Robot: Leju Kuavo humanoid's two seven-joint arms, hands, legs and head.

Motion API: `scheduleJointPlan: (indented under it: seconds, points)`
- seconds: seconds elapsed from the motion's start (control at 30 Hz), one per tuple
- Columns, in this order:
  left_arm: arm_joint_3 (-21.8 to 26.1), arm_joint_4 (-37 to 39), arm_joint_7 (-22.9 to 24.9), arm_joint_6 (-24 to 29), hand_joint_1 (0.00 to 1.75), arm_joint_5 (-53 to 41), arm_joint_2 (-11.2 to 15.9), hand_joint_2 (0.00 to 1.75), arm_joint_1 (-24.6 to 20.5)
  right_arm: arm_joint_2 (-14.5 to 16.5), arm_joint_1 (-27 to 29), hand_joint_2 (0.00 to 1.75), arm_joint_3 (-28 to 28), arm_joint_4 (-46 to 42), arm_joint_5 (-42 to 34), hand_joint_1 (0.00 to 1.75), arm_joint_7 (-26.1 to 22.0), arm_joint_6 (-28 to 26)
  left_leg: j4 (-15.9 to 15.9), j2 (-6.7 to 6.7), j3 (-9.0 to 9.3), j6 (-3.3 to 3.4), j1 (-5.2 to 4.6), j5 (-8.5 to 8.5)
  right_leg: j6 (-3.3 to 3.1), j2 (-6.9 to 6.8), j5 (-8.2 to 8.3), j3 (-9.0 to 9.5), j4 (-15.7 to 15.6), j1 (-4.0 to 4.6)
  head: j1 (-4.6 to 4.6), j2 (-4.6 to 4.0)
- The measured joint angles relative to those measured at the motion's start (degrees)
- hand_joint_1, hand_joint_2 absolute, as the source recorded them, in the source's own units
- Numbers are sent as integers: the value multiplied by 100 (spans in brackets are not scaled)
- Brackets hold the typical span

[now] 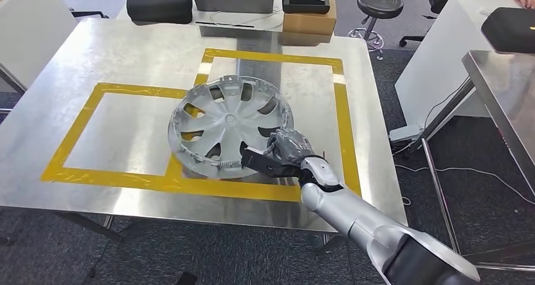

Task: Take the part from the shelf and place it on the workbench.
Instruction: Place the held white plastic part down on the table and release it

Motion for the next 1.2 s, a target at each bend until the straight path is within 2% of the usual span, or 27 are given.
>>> scheduleJointPlan:
  seconds: [0.13,0.37,1.1,1.2]
  points:
    - [-41,0,-35,-30,0,-160,2,175,2,-310,-92,175,-73,393,-16,175,281,-413,1,-35,-1,3,-3,6,1,-31,-1,12,-4,-4,4,0]
    - [-119,0,-110,-50,0,-257,1,175,-2,-625,-88,175,-134,624,-14,175,353,-361,2,-24,5,4,-4,5,2,-29,-1,16,-6,-5,8,0]
    - [-163,0,-133,-164,0,-275,-17,175,-3,-653,-76,175,-153,790,-126,175,126,-305,0,-2,29,3,-2,6,2,-28,-2,35,-6,-3,4,0]
    - [-163,0,-129,-228,0,-269,-19,175,-3,-646,-64,175,-153,802,-148,44,4,-373,0,5,30,3,-2,6,2,-27,-2,36,-5,-2,2,0]
